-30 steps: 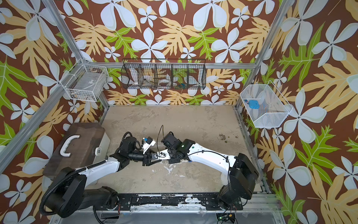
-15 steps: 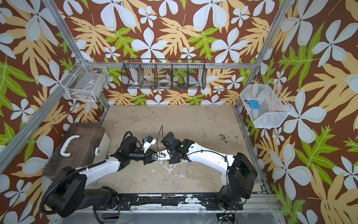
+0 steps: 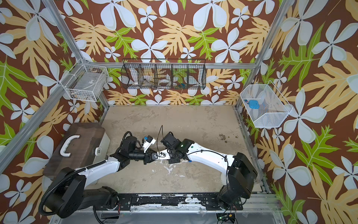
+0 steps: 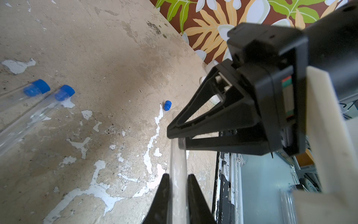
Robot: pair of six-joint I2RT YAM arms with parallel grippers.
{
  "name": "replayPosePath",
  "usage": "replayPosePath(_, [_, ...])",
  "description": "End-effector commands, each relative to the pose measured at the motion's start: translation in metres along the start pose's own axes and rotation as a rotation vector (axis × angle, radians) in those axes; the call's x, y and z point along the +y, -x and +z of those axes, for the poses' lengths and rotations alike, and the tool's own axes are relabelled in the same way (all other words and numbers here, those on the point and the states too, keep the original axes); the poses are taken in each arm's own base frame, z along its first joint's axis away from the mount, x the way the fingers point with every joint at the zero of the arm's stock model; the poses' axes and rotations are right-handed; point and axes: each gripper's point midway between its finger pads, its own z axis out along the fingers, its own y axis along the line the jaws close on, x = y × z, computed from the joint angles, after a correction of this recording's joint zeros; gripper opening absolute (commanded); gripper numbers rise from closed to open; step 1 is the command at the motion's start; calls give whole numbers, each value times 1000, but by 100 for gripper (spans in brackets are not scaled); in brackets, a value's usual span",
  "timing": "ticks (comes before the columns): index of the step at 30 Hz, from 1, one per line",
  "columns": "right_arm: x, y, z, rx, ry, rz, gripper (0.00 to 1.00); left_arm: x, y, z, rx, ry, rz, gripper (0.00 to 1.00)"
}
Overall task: Insert stoppers into test tubes
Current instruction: Pick up the test tube at the center of the board.
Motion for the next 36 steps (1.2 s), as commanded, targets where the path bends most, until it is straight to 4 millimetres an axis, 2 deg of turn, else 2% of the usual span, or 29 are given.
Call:
replayPosePath(1, [-3, 13, -3, -55, -5, -6, 18, -6, 4, 0, -14, -28, 34, 18])
replayPosePath(12, [-4, 12, -4, -51, -9, -8, 19, -6, 1, 1, -6, -33, 29, 10])
replayPosePath(16, [-5, 12, -5, -51, -13, -8, 22, -6, 3, 0, -10, -27, 28, 6])
replayPosePath(18, [-6, 13, -7, -54, -19, -8, 28, -6, 4, 0, -14, -23, 33, 5])
replayPosePath(22, [-6, 12, -14, -64, -32, -10, 50, -6, 6, -2, -19, -10, 41, 5])
replayPosePath(24, [-3, 9, -20, -65, -35, -17, 57, -6, 7, -5, -23, 2, 54, 5])
replayPosePath(26, [2, -1, -26, -57, -32, -12, 60, -5, 11, -12, -45, 19, 63, 5])
replayPosePath(30, [4, -31, -31, -6, -13, 83, 61, 8, 26, -34, -133, 79, 51, 5])
replayPosePath(36, [27, -102, -9, 193, 103, 295, 57, 37, 60, -75, -279, 253, 44, 5])
